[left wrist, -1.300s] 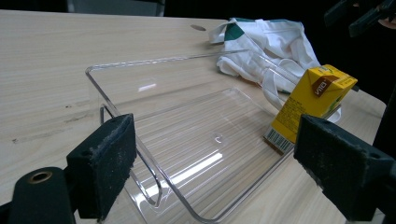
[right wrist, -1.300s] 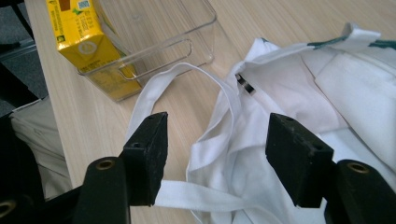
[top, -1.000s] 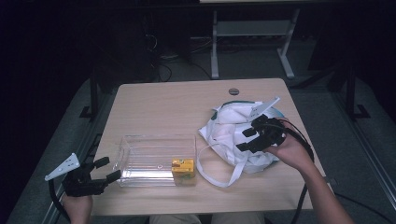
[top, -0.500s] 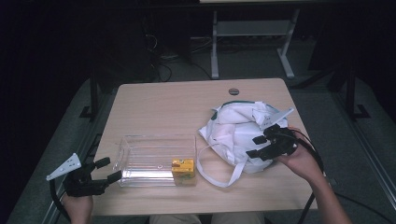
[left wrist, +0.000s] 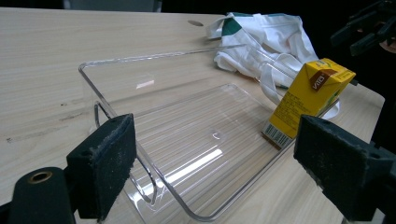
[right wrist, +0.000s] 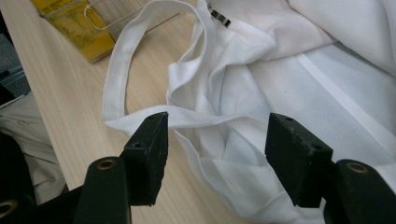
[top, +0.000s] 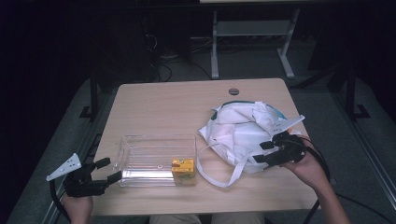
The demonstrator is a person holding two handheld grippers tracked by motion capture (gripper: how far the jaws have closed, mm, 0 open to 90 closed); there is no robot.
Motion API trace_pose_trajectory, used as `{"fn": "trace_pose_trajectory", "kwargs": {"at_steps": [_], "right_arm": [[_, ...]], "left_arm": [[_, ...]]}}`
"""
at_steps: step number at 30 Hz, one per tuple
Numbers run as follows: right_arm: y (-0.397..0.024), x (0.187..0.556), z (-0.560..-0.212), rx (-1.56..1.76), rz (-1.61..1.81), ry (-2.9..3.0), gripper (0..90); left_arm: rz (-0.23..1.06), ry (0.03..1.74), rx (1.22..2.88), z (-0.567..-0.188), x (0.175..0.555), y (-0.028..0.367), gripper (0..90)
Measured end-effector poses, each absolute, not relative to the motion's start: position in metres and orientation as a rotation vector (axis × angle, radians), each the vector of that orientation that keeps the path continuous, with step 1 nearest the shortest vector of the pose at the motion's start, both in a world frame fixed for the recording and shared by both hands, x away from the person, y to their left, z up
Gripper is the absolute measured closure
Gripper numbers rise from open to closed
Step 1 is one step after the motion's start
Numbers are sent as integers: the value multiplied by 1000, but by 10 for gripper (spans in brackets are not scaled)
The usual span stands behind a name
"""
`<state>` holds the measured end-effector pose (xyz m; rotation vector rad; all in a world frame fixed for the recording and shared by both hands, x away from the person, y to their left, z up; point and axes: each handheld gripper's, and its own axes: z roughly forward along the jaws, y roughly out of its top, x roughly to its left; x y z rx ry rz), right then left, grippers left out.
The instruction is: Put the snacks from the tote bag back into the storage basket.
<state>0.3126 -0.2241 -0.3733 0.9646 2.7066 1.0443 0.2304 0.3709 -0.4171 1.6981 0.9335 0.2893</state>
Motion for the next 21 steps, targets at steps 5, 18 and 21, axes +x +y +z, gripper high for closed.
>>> {"fn": "trace_pose_trajectory", "kwargs": {"at_steps": [5,18,21], "right_arm": [[-231,309,-380,982,1045,2700,390],[-246,298,-388,1033,1055,2669,391],[-247,294,-389,1050,1055,2661,394]], "left_arm": [[287,930,1700,-417,230,370,127],[281,927,1708,-417,230,369,128],[284,925,1711,-418,230,369,128]]}}
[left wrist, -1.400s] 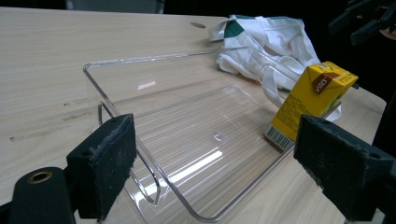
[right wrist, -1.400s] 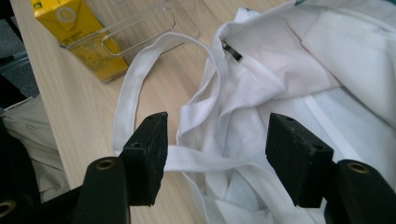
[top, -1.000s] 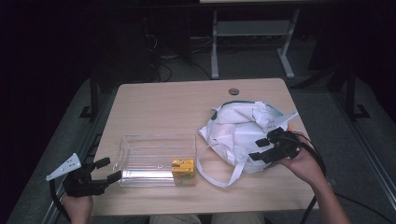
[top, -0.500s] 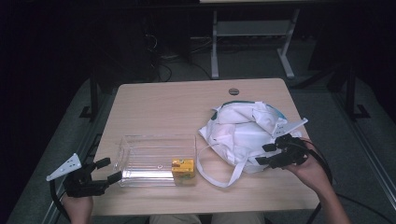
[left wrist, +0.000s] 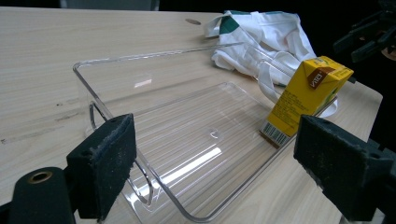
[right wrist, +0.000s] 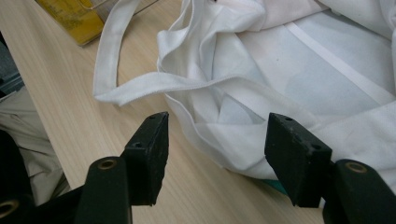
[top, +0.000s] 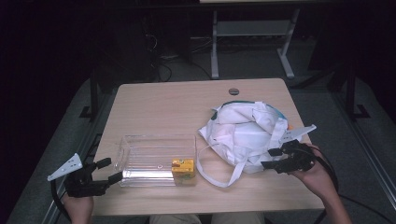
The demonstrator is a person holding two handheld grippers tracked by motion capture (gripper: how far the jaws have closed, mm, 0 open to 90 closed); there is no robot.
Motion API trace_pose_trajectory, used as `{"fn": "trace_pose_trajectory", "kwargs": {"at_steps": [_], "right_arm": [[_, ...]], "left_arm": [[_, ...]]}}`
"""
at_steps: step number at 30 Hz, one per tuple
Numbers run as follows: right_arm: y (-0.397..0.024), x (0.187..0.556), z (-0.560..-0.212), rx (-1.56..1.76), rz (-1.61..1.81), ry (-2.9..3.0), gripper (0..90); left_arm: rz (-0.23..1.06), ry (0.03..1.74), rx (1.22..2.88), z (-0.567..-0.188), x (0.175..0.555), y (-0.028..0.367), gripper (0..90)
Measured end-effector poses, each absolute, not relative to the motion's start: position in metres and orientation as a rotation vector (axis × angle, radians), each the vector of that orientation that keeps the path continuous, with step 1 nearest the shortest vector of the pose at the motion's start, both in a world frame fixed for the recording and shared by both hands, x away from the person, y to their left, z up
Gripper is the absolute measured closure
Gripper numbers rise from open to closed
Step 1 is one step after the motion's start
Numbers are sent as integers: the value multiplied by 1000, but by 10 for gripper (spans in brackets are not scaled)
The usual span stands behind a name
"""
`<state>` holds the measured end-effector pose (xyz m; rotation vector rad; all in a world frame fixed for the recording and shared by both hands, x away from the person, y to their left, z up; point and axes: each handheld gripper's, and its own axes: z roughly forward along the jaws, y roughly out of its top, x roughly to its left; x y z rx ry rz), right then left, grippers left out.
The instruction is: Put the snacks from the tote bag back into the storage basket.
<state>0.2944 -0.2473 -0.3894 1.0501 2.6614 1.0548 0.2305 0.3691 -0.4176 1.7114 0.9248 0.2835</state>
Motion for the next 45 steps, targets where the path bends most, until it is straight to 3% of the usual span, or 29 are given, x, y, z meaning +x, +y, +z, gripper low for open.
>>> {"fn": "trace_pose_trajectory", "kwargs": {"at_steps": [45], "right_arm": [[-277,250,-422,1156,1150,2528,396]], "left_arm": [[268,879,1773,-417,232,362,128]]}}
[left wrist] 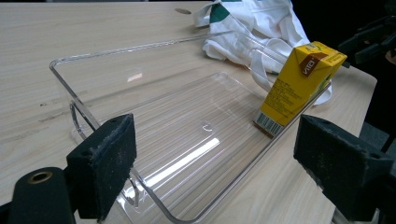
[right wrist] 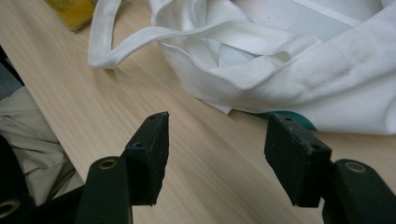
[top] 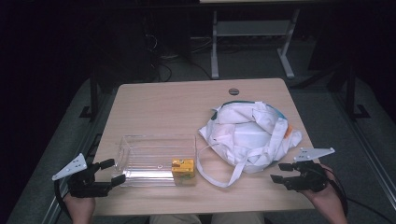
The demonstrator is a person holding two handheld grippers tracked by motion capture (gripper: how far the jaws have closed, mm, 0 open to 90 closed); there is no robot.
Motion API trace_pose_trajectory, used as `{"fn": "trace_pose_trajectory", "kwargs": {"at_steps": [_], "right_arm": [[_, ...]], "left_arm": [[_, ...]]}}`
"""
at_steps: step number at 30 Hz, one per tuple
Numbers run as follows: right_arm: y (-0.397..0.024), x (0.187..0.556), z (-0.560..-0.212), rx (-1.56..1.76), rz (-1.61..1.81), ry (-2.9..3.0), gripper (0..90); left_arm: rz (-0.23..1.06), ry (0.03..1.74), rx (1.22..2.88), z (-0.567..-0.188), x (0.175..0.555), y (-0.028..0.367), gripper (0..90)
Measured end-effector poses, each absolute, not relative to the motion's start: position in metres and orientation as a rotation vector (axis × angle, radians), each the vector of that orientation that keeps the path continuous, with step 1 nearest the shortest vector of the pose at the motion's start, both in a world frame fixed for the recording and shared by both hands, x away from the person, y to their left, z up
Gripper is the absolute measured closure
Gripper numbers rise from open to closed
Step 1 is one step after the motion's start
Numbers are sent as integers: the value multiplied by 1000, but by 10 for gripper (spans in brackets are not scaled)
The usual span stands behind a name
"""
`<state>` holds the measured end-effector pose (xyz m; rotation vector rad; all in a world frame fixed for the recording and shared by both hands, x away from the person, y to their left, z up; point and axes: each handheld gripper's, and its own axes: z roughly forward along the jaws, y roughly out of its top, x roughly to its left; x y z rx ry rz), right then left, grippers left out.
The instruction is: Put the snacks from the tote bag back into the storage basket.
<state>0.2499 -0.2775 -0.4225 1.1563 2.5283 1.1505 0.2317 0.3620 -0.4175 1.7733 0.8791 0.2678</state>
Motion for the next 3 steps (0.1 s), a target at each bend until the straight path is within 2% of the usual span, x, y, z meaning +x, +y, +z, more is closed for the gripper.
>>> {"fn": "trace_pose_trajectory", "kwargs": {"at_steps": [3], "right_arm": [[-278,248,-424,1160,1140,2523,394]], "left_arm": [[267,876,1774,-418,232,362,128]]}}
